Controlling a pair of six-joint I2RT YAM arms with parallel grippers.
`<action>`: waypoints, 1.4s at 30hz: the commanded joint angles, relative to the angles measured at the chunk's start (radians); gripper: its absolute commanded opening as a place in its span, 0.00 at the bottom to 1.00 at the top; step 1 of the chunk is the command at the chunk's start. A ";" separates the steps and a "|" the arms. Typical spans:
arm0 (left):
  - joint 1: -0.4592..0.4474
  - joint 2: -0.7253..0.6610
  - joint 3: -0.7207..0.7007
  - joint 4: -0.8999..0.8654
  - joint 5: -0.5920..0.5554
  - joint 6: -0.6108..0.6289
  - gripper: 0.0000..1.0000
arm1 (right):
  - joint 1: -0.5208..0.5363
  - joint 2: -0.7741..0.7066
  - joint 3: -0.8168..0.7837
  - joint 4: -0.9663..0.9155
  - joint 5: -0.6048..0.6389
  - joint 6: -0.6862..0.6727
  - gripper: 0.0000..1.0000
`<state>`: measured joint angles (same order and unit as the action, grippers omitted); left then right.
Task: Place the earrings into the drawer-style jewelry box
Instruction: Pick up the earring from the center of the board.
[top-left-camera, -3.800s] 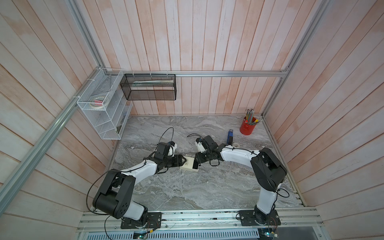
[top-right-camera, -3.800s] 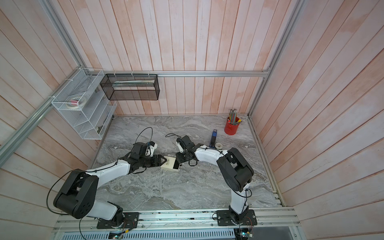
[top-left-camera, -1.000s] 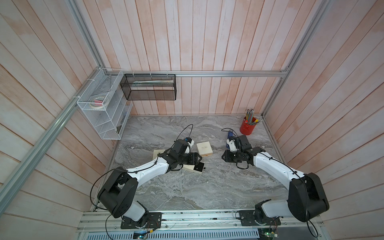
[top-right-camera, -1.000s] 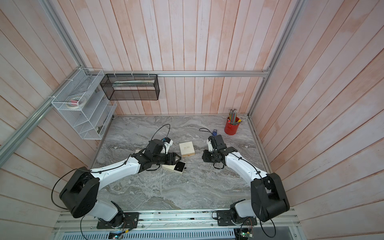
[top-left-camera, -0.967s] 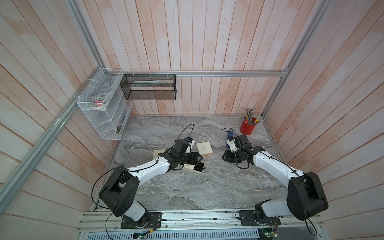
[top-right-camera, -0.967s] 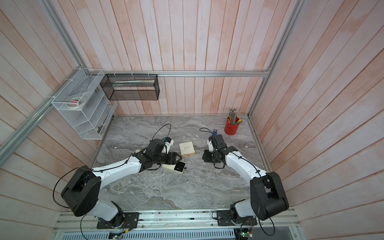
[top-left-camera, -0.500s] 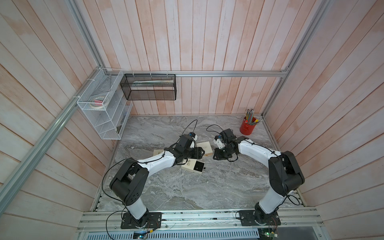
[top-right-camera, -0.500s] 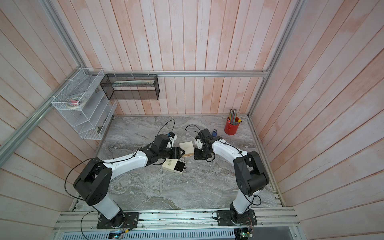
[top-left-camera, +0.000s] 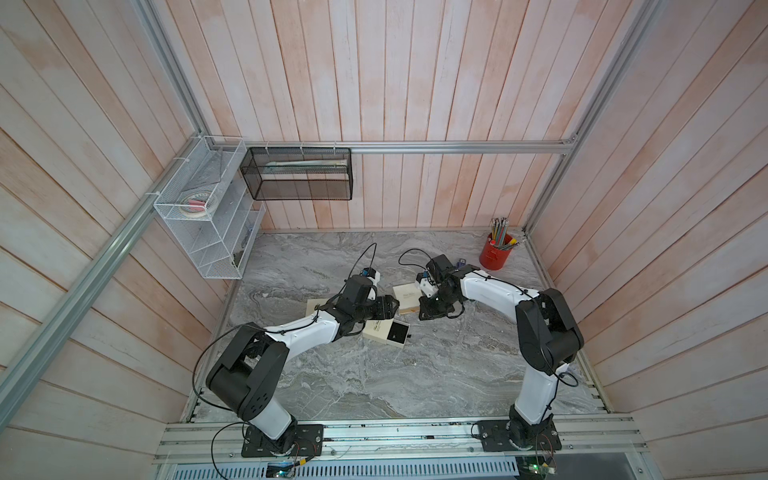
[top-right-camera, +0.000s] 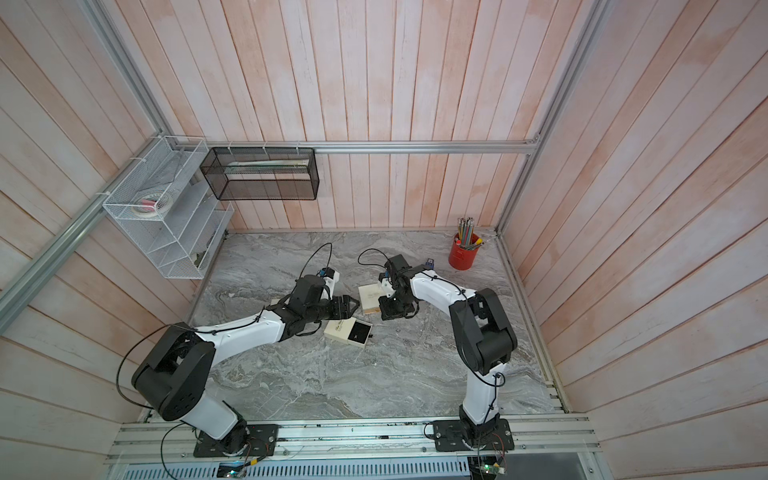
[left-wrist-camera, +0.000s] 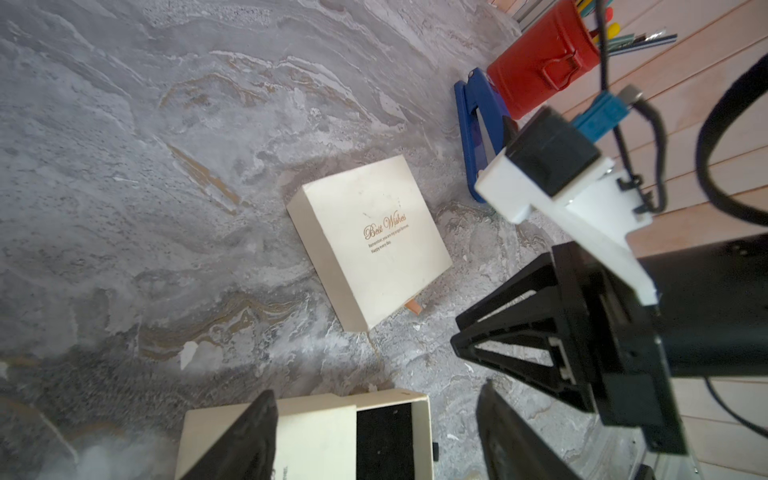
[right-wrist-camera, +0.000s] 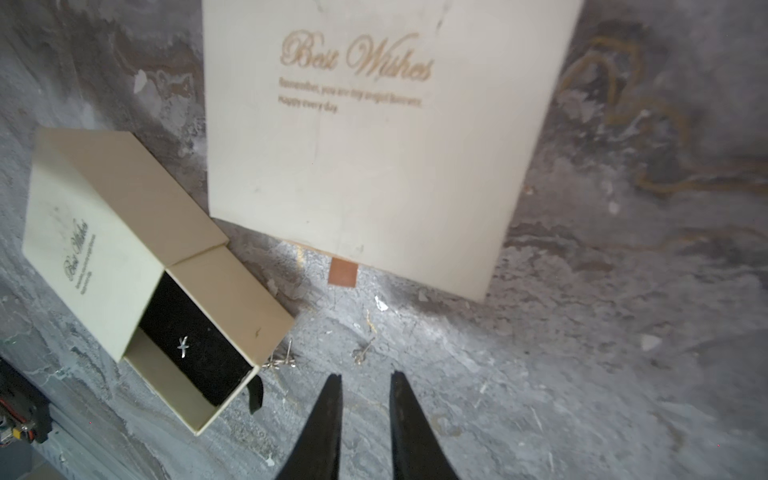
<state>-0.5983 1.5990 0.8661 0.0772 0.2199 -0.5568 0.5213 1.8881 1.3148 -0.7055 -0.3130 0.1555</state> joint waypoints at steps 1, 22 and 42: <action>-0.001 -0.034 -0.031 0.024 -0.032 0.006 0.80 | 0.028 0.033 0.036 -0.048 -0.022 -0.004 0.22; 0.006 -0.052 -0.059 0.027 -0.019 0.017 0.81 | 0.034 0.091 0.029 -0.060 0.015 0.018 0.18; 0.010 -0.044 -0.068 0.034 -0.013 0.022 0.80 | 0.035 0.097 0.029 -0.055 0.012 0.032 0.02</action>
<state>-0.5934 1.5620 0.8162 0.0914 0.2047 -0.5495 0.5564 1.9694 1.3342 -0.7372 -0.3126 0.1795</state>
